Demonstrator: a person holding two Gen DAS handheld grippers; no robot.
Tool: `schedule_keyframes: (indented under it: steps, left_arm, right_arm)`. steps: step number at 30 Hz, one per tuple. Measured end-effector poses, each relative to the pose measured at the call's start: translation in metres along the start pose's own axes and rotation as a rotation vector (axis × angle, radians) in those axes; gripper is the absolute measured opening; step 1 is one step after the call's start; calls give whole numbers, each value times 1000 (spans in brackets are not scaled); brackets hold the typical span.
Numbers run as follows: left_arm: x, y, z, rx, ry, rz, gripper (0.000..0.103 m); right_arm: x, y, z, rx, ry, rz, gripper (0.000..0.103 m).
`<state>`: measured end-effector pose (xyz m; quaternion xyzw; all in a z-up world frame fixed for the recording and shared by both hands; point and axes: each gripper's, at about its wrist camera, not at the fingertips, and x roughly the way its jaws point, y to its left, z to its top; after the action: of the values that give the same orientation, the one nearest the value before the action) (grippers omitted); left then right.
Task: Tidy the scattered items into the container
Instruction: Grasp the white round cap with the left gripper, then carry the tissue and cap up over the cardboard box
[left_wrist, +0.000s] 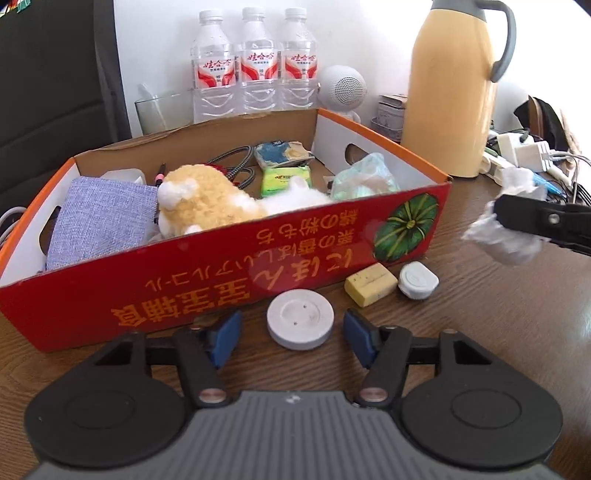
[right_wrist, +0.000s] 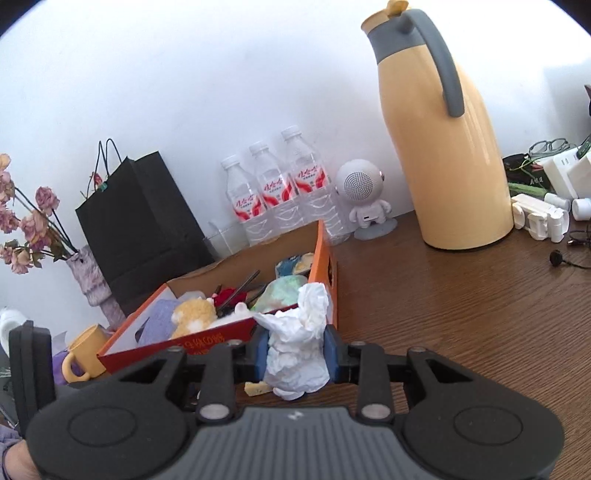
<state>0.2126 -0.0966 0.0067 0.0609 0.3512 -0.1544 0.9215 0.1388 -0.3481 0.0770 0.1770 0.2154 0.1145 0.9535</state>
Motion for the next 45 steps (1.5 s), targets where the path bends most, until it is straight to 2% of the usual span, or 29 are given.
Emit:
schedule_keyframes:
  steps: [1,2,3,8,11,16,18,22,25,27,31,38,41,45]
  left_arm:
    - [1,-1,1,3,-4,0,56]
    - [2,-3,1,6,-11,3,43]
    - [1,-4,1,3,-16,-2,40]
    - [-21,-8,-9,-40,-23,26,40]
    - [-62,-7,-23,-51,-96,89,40]
    - [-133,-1,-54,-86,-247,280,40]
    - [-156,2,-66,-128,-287,300,40]
    - [-192,4,-93,-183,-355,296,40]
    - [-218,2,-119,-209,-379,272,40]
    - [-234,1,-136,-226,-387,266,40]
    - [-262,-6,-161,-204,-432,254,40]
    - [-286,-15,-179,-195,-458,223,40]
    - [-289,-18,-180,-192,-466,216,40]
    - [-288,-14,-170,-205,-489,220,40]
  right_arm:
    - [0,0,1,-7,-2,-14,30]
    - [0,0,1,-14,2,-22,30]
    - [0,0,0,-19,7,-27,30]
    - [-5,4,0,-32,-16,-7,30]
    - [-13,21,-1,-113,-46,-19,30]
    - [-32,66,-13,-224,-62,0,30]
    - [-41,85,-26,-220,-41,25,30]
    - [-60,129,-66,-269,29,63,30]
    - [-88,151,-89,-313,13,65,30]
    - [-108,160,-99,-342,-12,53,30]
    - [-135,164,-114,-317,26,36,29]
    - [-174,163,-136,-299,15,1,29]
    - [-179,162,-134,-281,39,11,29]
    - [-178,161,-121,-281,-7,-5,29]
